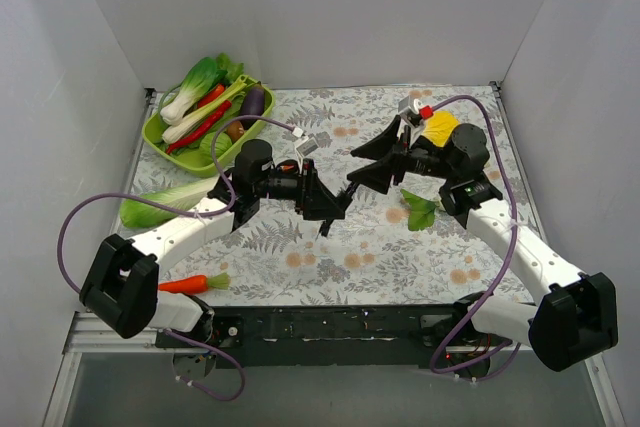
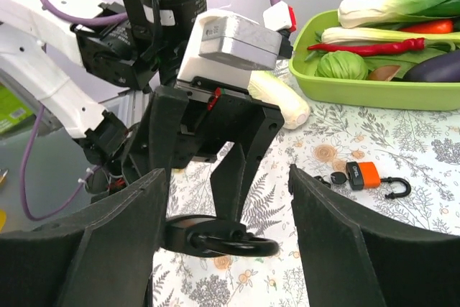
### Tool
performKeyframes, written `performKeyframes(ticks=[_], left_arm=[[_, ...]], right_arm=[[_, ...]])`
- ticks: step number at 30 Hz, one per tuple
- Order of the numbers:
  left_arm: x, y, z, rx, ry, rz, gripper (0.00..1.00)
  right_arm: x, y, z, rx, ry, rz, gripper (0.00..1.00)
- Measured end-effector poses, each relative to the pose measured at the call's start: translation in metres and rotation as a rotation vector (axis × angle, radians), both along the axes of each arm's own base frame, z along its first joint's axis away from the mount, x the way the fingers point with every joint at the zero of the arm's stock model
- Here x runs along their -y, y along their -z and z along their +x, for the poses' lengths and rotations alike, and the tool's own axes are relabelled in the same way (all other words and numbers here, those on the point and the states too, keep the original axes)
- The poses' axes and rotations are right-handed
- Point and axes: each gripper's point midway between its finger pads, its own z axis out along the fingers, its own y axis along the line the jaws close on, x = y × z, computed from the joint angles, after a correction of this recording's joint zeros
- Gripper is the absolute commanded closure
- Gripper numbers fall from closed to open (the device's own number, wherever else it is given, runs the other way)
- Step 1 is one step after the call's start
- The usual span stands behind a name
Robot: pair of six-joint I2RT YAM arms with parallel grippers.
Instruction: Unlock with the key
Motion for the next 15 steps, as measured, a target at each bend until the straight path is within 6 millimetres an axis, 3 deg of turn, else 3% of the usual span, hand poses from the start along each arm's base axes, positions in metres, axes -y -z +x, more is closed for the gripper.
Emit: performKeyframes(ticks=[6, 15], left_arm=[[-0.003, -0.005, -0.014, 0.017, 0.081, -0.025, 1.0], [-0.009, 0.007, -0.015, -0.007, 0.079, -0.031, 1.0]], right_arm=[[0.0, 0.008, -0.008, 0.004, -0.046, -0.033, 0.26], [0.002, 0.026, -0.015, -0.026, -0.084, -0.087, 0.28]])
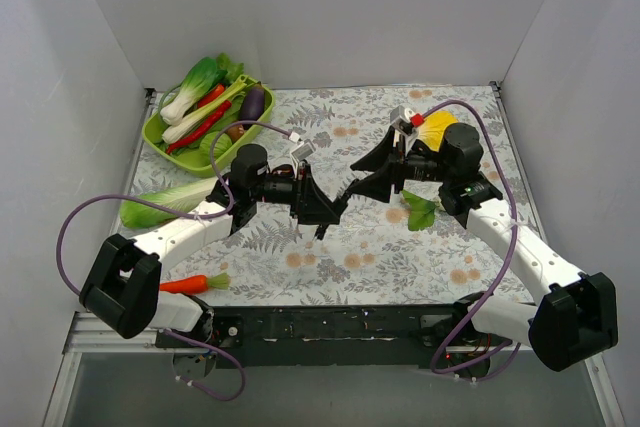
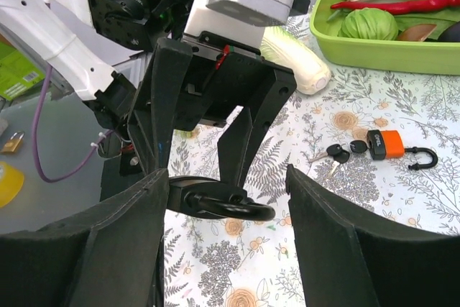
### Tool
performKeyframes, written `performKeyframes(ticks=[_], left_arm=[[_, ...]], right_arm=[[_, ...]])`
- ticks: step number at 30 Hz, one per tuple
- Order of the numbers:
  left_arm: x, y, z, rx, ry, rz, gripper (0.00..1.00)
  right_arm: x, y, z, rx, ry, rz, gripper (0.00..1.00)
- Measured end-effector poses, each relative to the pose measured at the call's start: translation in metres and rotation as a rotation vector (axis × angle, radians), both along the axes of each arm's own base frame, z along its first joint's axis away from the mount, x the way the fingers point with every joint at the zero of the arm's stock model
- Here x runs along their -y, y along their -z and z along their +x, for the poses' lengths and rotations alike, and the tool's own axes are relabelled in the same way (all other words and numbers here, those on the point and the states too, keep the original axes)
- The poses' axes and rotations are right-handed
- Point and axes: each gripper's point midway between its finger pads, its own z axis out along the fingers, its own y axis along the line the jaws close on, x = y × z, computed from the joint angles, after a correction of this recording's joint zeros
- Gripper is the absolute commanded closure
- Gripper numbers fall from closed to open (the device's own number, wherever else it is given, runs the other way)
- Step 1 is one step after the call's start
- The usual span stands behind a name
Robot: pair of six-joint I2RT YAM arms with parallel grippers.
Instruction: Unlock with the key
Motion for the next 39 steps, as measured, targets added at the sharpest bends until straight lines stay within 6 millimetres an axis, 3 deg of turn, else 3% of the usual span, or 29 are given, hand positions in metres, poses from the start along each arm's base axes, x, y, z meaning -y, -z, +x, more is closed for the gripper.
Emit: performKeyframes(ticks=[16, 21, 28, 32, 35, 36, 39], left_arm=[[-0.001, -0.006, 0.004, 0.016, -0.008, -0.022, 1.0], [-0.003, 0.003, 0.008, 0.014, -0.033, 0.011, 1.0], [-0.007, 0.027, 0.028, 0.025, -0.168, 0.112, 1.0], [-0.012, 0.037, 0.042, 0.032, -0.25, 0.16, 1.0], [-0.013, 0.04, 0.045, 0.035, -0.266, 0.175, 1.0], [-0.014, 0.041, 0.045, 0.036, -0.264, 0.177, 1.0], [-0.013, 0.039, 0.042, 0.041, -0.25, 0.17, 1.0]], right_arm=[[0.003, 0.019, -0.002, -0.015, -0.003, -0.049, 0.55], [0.004, 0.023, 0.001, -0.019, 0.01, -0.061, 0.66], [0.004, 0.032, 0.004, -0.056, 0.018, -0.081, 0.78], [0.001, 0.039, 0.002, -0.088, 0.003, -0.092, 0.75], [0.0, 0.041, 0.002, -0.103, 0.0, -0.094, 0.58], [-0.001, 0.041, 0.002, -0.105, -0.001, -0.093, 0.44], [-0.001, 0.038, 0.002, -0.103, -0.005, -0.083, 0.37]])
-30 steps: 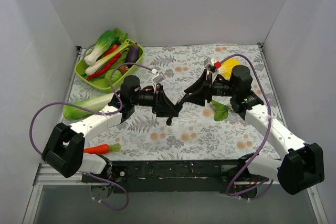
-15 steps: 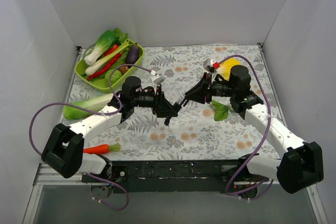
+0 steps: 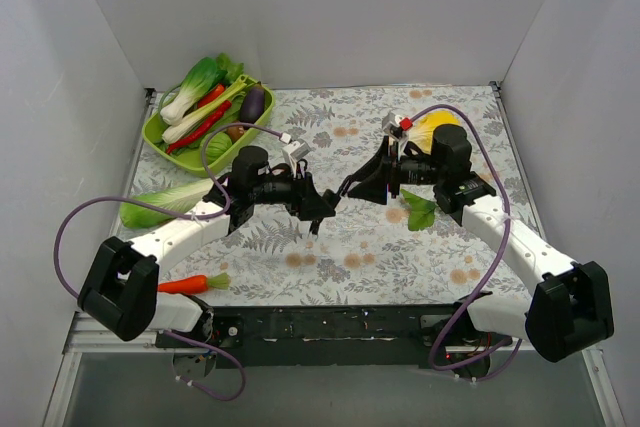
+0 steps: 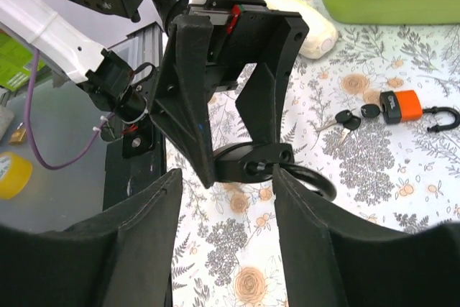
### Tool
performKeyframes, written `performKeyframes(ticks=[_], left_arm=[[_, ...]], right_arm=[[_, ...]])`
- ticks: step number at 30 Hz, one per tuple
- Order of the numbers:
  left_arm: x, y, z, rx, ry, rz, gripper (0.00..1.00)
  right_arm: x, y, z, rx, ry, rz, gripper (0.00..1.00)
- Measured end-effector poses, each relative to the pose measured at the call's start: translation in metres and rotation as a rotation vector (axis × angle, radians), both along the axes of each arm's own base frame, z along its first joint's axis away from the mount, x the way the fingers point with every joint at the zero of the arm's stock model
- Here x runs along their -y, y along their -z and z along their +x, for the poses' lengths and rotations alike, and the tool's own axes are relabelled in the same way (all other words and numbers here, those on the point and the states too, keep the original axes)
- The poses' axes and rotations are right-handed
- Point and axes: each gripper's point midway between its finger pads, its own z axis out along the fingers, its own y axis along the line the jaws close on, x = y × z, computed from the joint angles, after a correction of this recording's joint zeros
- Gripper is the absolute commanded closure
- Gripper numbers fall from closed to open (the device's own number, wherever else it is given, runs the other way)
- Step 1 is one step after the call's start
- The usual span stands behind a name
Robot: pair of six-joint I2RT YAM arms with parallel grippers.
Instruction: Unlock with the key
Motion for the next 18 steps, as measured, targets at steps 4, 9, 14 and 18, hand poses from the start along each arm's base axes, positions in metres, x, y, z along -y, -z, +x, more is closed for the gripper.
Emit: performKeyframes(ticks=[4, 9, 14, 18], left_arm=[[0.002, -0.01, -0.008, 0.01, 0.047, -0.034, 1.0], [0.003, -0.016, -0.015, 0.007, 0.09, -0.058, 1.0], [0.003, -0.021, -0.02, 0.011, 0.108, -0.073, 1.0], [0.003, -0.029, -0.021, 0.03, 0.11, -0.088, 1.0]], right_arm=[[-0.002, -0.007, 0.001, 0.021, -0.009, 0.023, 0.35], [-0.003, -0.015, 0.002, 0.041, -0.016, 0.051, 0.34], [-0.005, -0.016, 0.003, 0.038, -0.021, 0.059, 0.34], [-0.005, -0.001, 0.004, 0.0, -0.021, 0.043, 0.37]])
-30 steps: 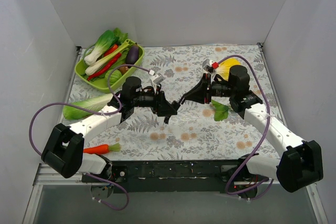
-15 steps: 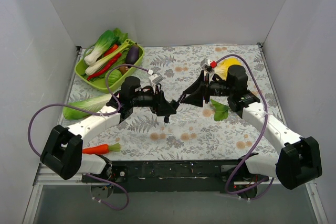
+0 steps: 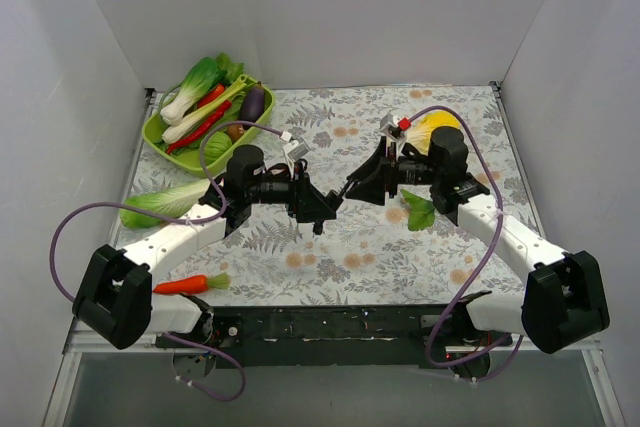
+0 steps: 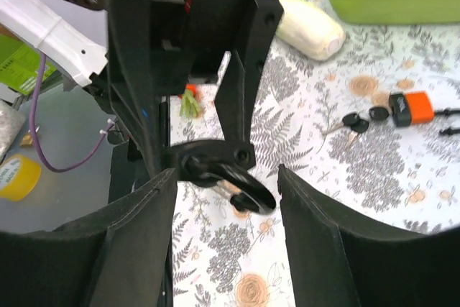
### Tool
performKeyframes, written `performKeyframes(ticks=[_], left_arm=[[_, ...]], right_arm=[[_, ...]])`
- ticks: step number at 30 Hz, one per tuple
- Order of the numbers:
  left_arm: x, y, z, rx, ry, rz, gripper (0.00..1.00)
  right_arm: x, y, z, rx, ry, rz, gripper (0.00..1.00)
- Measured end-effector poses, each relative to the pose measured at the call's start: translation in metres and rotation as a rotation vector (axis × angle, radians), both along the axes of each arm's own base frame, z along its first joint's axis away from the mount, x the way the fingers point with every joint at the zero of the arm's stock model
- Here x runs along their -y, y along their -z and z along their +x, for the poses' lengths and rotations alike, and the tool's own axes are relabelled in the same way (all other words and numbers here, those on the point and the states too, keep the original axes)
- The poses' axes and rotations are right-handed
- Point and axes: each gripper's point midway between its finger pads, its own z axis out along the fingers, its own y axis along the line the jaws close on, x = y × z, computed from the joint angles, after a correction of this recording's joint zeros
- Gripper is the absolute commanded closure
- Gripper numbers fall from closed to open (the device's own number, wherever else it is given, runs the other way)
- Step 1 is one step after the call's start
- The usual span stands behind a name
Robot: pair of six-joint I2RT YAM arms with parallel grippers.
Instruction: Unlock with the key
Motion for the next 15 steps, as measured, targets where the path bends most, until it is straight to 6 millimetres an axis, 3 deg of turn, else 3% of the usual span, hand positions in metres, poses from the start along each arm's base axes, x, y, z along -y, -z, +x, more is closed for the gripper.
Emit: performKeyframes(ticks=[4, 15], left_arm=[[0.0, -0.007, 0.0, 0.023, 0.002, -0.018, 1.0], [0.0, -0.008, 0.001, 0.029, -0.011, -0.015, 1.0]], right_arm=[[0.001, 0.016, -0.004, -0.053, -0.006, -0.022, 0.44], [0.004, 0.014, -0.006, -0.064, 0.0, -0.015, 0.59]])
